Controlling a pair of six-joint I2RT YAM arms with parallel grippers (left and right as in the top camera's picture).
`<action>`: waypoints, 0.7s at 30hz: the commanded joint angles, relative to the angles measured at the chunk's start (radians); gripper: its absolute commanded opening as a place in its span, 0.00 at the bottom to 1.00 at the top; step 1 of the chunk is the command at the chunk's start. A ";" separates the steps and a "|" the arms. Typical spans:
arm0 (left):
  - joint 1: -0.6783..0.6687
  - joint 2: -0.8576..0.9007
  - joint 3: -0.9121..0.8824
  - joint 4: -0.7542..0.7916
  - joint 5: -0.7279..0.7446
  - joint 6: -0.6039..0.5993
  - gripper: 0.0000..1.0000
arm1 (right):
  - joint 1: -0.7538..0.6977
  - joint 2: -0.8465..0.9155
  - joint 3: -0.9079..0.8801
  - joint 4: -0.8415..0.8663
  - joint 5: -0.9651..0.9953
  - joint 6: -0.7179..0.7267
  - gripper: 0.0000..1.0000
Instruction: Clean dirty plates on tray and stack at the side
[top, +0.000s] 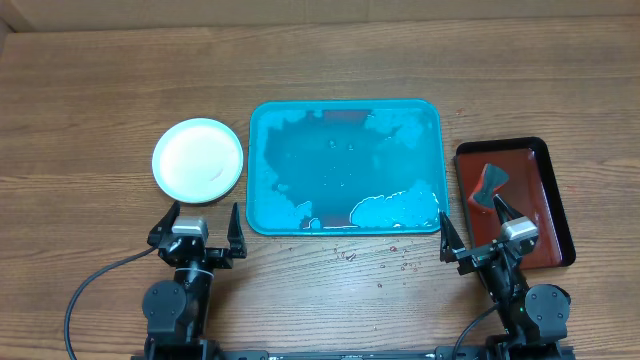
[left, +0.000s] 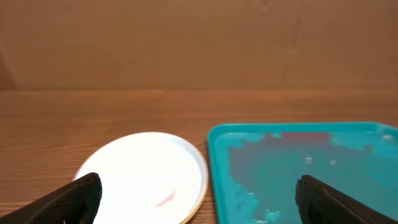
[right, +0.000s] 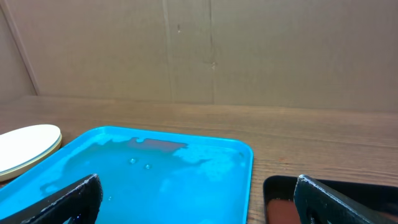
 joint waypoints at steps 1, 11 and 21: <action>0.005 -0.053 -0.037 0.005 -0.058 0.057 1.00 | 0.004 -0.010 -0.011 0.003 0.006 0.006 1.00; 0.006 -0.167 -0.053 -0.094 -0.139 0.120 1.00 | 0.004 -0.010 -0.011 0.003 0.006 0.006 1.00; 0.006 -0.166 -0.053 -0.094 -0.125 0.120 1.00 | 0.004 -0.010 -0.011 0.004 0.006 0.006 1.00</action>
